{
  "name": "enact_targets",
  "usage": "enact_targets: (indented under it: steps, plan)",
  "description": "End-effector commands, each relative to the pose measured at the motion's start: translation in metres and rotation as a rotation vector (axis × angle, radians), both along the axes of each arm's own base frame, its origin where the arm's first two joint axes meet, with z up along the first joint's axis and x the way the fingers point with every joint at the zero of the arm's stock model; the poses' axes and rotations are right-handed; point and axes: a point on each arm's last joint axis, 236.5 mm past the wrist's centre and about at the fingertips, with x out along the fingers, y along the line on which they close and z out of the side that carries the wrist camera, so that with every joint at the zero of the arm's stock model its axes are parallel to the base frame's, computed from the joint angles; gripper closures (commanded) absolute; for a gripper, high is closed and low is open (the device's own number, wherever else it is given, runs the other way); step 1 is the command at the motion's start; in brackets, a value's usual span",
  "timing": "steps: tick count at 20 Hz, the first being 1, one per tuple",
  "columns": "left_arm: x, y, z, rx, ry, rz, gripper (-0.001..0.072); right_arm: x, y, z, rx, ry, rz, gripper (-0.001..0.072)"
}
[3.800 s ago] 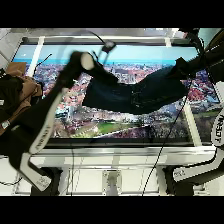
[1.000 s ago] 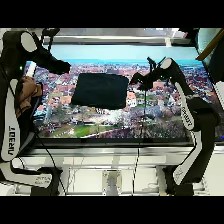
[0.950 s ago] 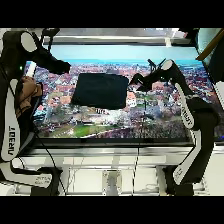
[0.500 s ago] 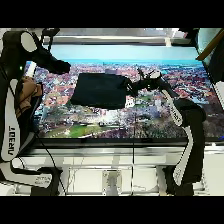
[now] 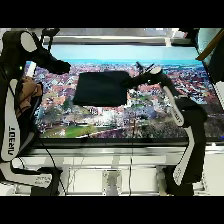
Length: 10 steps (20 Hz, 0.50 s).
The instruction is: Fold the clothes and pants, and hang the long-sleeved shirts on hangers.
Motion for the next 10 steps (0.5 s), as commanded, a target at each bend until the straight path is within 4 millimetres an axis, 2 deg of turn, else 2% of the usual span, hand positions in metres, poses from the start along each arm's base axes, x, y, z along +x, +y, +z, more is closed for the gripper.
enact_targets:
  steps: [1,3,5,6,8,10]
  plan:
    - [-0.001,0.000,-0.001,0.002,0.005,0.000,0.0694,0.007,-0.103,0.043,-0.192,-0.064,-0.067,0.0670]
    - [-0.001,0.000,-0.001,0.001,0.005,-0.001,0.0695,-0.006,-0.182,0.068,-0.327,-0.073,-0.135,0.0671]
    - [-0.001,-0.001,-0.001,0.001,0.005,-0.002,0.0694,-0.034,-0.266,0.083,-0.476,-0.031,-0.215,0.0670]
    - [-0.001,-0.001,-0.001,0.001,0.005,-0.002,0.0695,-0.053,-0.310,0.092,-0.544,0.002,-0.270,0.0670]
    - [-0.001,-0.001,-0.001,0.001,0.005,-0.002,0.0694,-0.094,-0.384,0.105,-0.613,0.068,-0.396,0.0671]
    - [-0.001,-0.001,-0.001,-0.006,0.009,0.013,0.0695,-0.135,-0.444,0.116,-0.632,0.109,-0.544,0.0671]
